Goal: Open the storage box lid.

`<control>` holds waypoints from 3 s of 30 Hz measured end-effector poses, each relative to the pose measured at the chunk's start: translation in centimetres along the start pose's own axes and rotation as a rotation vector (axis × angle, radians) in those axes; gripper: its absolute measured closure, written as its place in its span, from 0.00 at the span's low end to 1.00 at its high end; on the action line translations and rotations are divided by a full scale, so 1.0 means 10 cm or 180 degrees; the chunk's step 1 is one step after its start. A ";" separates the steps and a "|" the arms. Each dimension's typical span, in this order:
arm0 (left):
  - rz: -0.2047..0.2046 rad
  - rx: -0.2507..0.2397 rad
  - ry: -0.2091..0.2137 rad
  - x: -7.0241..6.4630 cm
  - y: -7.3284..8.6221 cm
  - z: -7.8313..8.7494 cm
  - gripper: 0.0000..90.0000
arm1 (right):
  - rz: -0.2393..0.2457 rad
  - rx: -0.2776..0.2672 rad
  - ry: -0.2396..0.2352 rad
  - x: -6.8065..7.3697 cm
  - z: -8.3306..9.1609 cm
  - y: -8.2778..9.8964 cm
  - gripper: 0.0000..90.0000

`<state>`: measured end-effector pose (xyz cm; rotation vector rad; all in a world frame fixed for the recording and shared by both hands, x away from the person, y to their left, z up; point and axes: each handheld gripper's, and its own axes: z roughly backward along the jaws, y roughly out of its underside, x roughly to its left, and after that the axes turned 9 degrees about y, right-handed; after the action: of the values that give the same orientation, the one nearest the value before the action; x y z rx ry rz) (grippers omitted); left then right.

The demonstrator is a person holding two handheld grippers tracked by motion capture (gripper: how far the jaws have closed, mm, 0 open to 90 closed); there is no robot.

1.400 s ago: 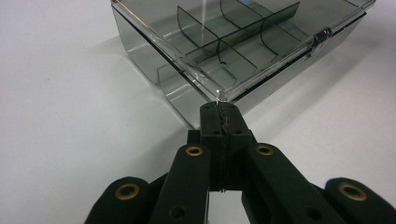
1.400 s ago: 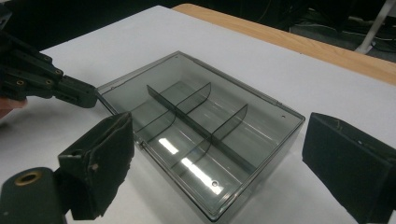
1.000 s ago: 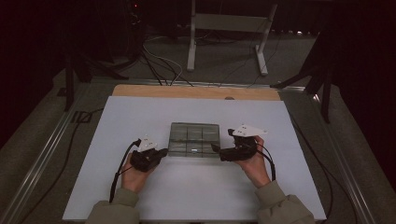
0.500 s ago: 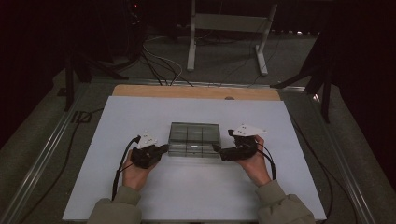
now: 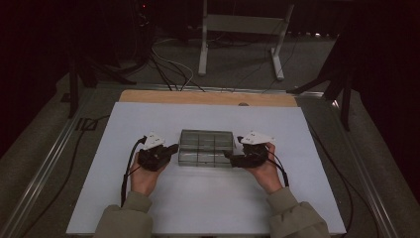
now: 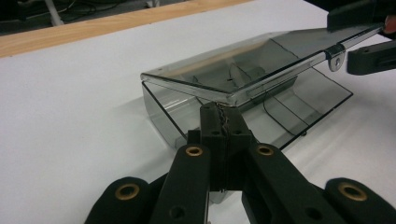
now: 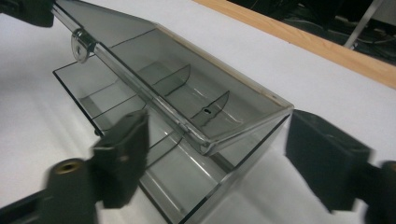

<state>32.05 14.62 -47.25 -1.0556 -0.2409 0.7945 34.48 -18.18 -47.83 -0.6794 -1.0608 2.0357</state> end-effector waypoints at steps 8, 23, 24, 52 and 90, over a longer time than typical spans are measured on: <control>0.0011 -0.0002 -0.0005 0.00 0.01 -0.01 0.99 | 0.0081 -0.0077 0.0104 -0.01 -0.02 -0.03 0.41; 0.0309 0.0153 -0.0200 0.01 0.20 -0.22 0.49 | 0.0095 -0.0171 0.0087 -0.03 -0.01 -0.09 0.53; 0.0295 0.0184 -0.0212 0.00 0.20 -0.24 0.50 | 0.0087 -0.0173 0.0085 -0.03 -0.01 -0.10 0.53; 0.0321 0.0286 -0.0163 -0.01 0.24 -0.34 0.71 | 0.0122 -0.0286 0.0136 -0.07 -0.03 -0.24 0.61; 0.0293 0.0298 -0.0205 -0.02 0.24 -0.37 0.73 | -0.0177 -0.0311 0.0246 -0.27 -0.23 -0.38 0.66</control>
<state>32.77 12.60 -51.06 -0.9591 -0.2089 0.9151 39.09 -17.74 -45.50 -0.7642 -1.1274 1.9049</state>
